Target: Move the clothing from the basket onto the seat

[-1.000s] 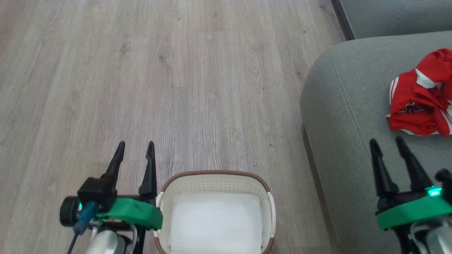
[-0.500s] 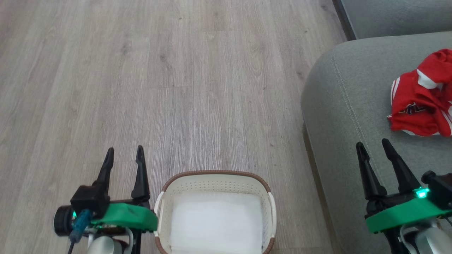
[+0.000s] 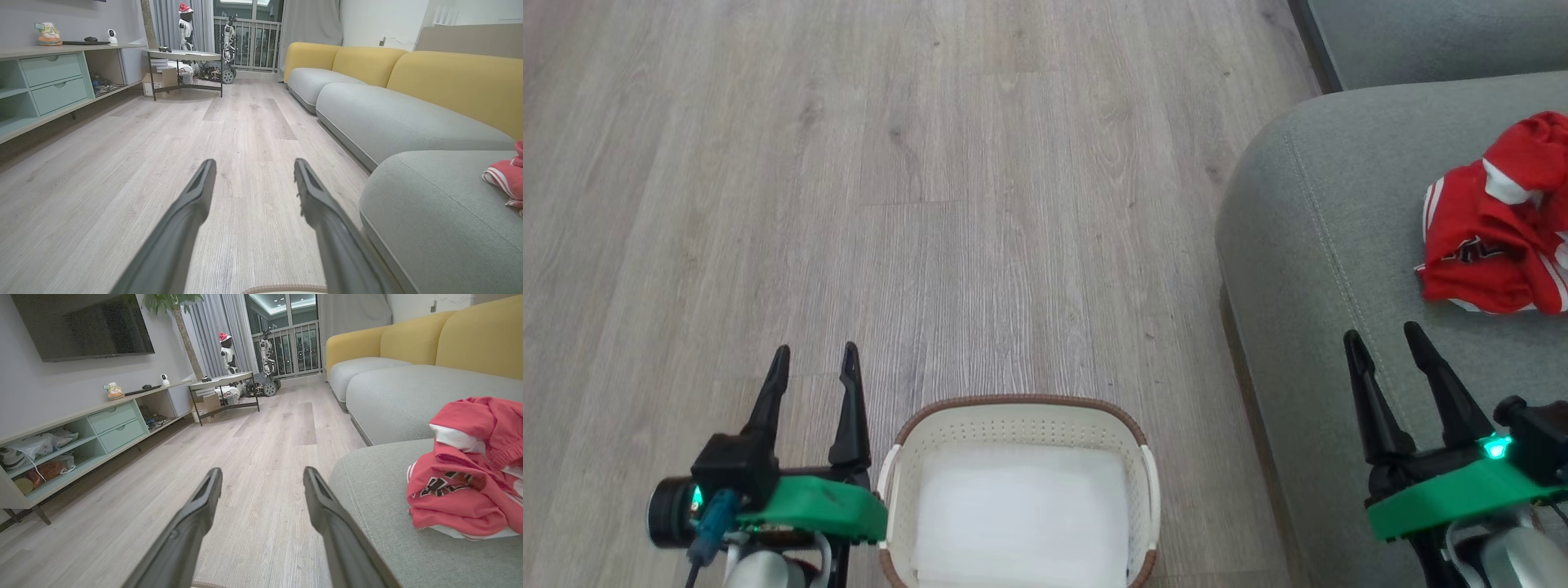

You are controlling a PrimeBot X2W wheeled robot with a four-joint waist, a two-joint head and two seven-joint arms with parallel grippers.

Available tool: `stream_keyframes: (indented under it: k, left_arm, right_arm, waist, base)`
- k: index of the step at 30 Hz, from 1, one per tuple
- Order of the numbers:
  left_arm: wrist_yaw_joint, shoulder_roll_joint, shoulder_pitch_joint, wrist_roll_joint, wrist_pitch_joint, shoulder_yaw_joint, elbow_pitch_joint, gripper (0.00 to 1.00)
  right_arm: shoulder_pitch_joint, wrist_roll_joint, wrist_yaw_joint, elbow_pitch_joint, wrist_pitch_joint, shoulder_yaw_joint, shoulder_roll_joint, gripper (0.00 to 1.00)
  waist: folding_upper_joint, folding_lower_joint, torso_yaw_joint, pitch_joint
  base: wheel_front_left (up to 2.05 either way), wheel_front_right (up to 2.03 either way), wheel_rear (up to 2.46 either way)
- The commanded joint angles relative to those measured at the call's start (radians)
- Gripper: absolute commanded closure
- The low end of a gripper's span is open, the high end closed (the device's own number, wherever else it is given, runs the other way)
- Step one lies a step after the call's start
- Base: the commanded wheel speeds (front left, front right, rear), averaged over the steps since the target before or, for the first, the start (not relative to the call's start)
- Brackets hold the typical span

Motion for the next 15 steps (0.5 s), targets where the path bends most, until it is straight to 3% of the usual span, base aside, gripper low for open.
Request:
stream_keyframes:
  k: [1,15]
  left_arm:
    - [-0.008,-0.004,-0.031,0.017,-0.012,0.041,-0.024,0.0]
    - [-0.024,-0.017,-0.032,0.029,-0.012,0.063,-0.006,0.0]
  right_arm:
    - [-0.026,-0.008,0.0,-0.03,-0.009,0.019,-0.018,0.0]
    - [-0.029,-0.004,0.0,-0.025,-0.009,0.026,-0.018,0.0]
  waist:
    - [-0.0001,0.0001,-0.001,0.0]
    - [-0.0001,0.0001,-0.004,-0.004]
  base:
    - [0.0,0.0,0.0]
    - [0.0,0.0,0.0]
